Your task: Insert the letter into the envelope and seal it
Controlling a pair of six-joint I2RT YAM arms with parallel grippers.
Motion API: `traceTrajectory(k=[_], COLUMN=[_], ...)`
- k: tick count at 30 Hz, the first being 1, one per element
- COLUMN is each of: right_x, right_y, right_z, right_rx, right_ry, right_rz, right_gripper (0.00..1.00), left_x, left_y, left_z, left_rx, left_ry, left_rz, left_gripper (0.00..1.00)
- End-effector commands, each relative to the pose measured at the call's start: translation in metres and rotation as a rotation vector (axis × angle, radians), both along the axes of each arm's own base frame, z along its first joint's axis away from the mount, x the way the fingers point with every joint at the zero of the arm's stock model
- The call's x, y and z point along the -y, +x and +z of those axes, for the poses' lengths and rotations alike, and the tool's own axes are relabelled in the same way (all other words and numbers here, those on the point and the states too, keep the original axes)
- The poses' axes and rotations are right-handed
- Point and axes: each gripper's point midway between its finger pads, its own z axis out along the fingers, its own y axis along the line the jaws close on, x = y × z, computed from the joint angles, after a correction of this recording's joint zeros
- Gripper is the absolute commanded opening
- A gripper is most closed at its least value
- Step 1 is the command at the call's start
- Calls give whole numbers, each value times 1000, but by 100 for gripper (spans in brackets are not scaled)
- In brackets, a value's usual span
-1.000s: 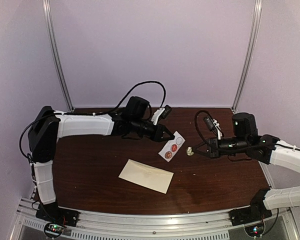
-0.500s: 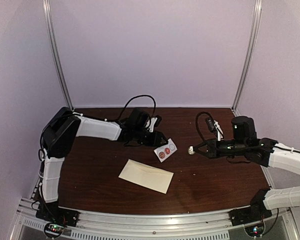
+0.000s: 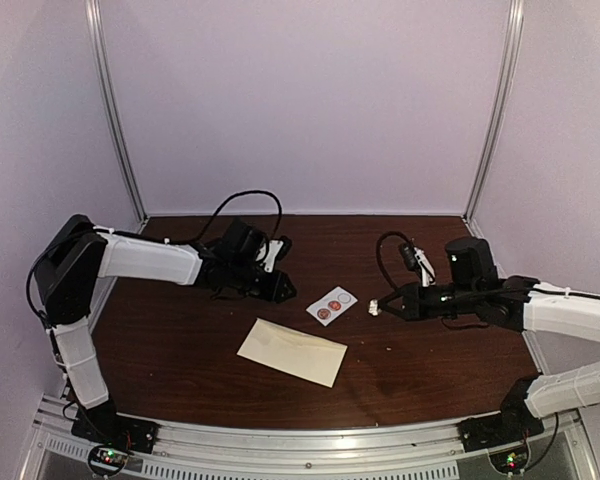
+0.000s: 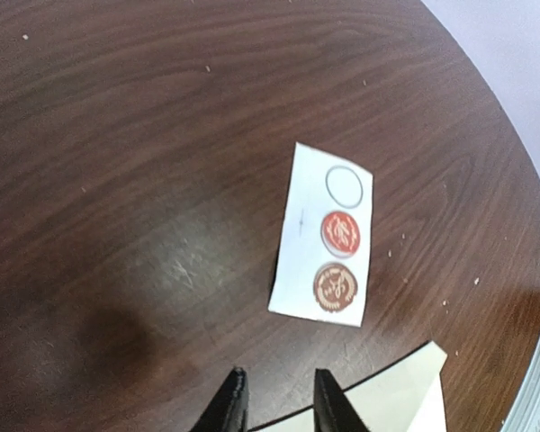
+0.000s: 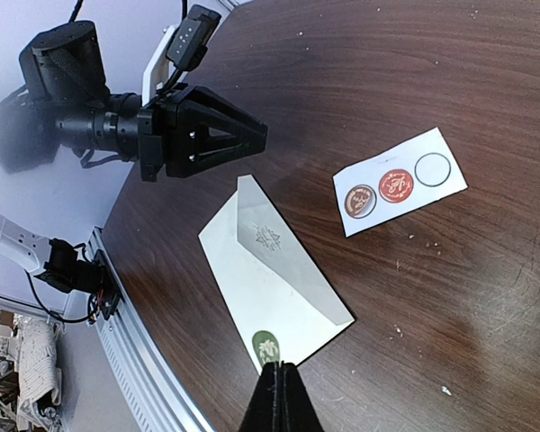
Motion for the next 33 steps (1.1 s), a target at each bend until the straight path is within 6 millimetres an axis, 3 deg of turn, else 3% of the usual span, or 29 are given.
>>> traceTrajectory(k=[1,10,18,33], right_x=[-13,-52,-87,-145], right_y=[8,17,24,8], right_z=[2,-21,-42,-78], right_rx=[8,-41,-100,-199], right_ry=[22,-21,-14,9], right_rz=[-15,5,44,148], right_gripper=[0,0,0,0], left_x=[5,10,4,-12], left_y=[-33,-53,-77,-106], left_z=[-19,-36,-50,-74], left_rx=[-60,-102,-170,-242], left_ry=[0,42,58,115], left_rz=[-110,-196,-250,-284], left_gripper=[23,5,3,3])
